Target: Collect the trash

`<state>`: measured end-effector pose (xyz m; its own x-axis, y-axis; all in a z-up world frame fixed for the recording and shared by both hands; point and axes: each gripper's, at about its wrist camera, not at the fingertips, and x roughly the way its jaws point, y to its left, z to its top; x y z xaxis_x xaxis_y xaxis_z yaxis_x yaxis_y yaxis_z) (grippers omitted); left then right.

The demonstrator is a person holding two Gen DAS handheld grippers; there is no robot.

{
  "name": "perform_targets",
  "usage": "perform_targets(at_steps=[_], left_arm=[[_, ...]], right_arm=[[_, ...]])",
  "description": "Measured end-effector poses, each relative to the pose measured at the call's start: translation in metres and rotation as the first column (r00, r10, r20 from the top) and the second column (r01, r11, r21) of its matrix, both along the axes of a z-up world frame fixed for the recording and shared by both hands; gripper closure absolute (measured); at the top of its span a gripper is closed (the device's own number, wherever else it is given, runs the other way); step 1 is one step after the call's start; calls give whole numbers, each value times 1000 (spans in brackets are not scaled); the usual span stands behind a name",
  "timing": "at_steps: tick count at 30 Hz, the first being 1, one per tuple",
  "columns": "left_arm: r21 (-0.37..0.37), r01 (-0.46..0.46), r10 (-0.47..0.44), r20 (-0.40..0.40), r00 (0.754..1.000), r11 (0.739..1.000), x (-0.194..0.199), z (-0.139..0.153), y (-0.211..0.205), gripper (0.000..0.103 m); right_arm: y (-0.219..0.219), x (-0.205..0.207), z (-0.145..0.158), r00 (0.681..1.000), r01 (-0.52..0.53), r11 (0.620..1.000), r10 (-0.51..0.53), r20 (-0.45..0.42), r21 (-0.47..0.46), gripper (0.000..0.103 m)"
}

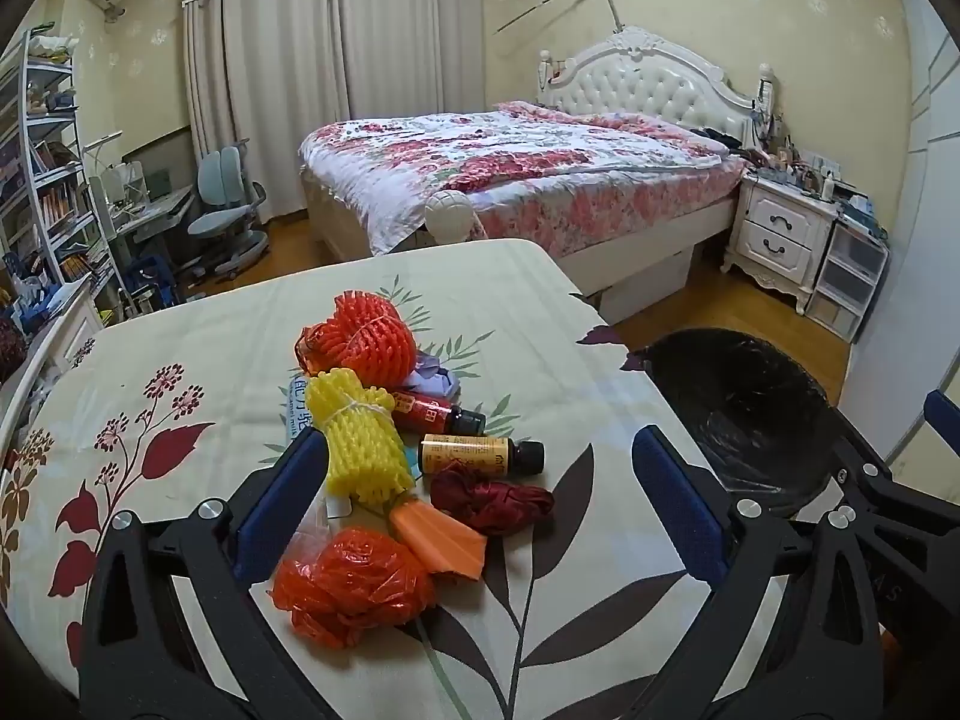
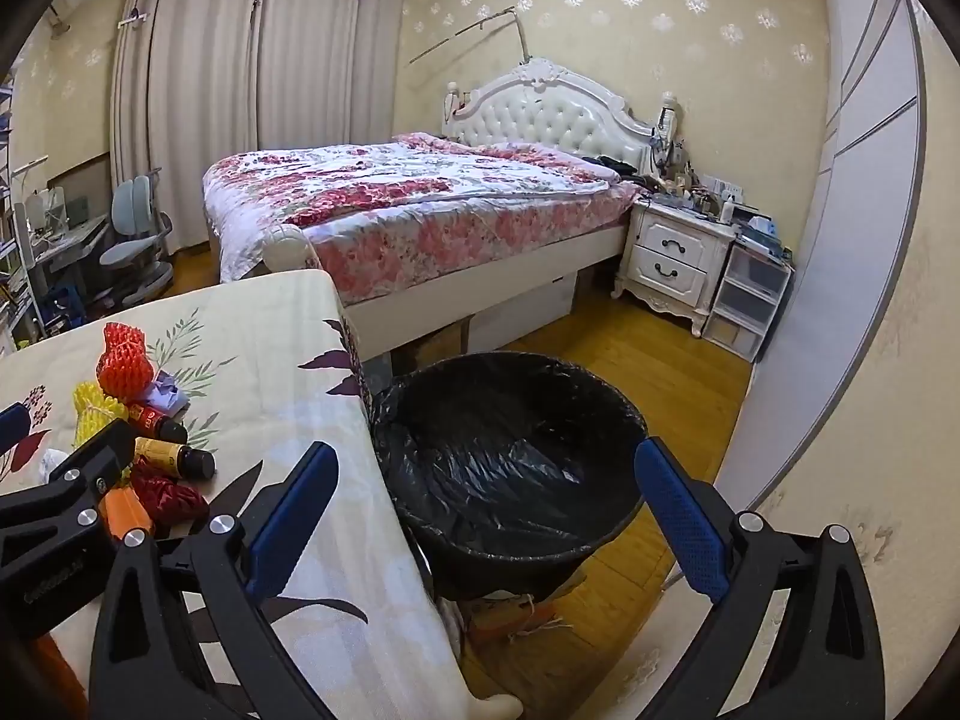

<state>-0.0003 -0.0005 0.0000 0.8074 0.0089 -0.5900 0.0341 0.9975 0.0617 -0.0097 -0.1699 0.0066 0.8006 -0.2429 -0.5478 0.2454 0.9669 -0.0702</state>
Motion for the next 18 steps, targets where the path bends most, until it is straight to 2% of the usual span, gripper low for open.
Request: perform_targets(at_steps=[18], left_arm=[[-8, 4, -4, -5, 1000, 1000, -2, 0, -3, 4]], right_arm=[[-6, -4, 4, 1000, 13, 1000, -13, -4, 6, 6]])
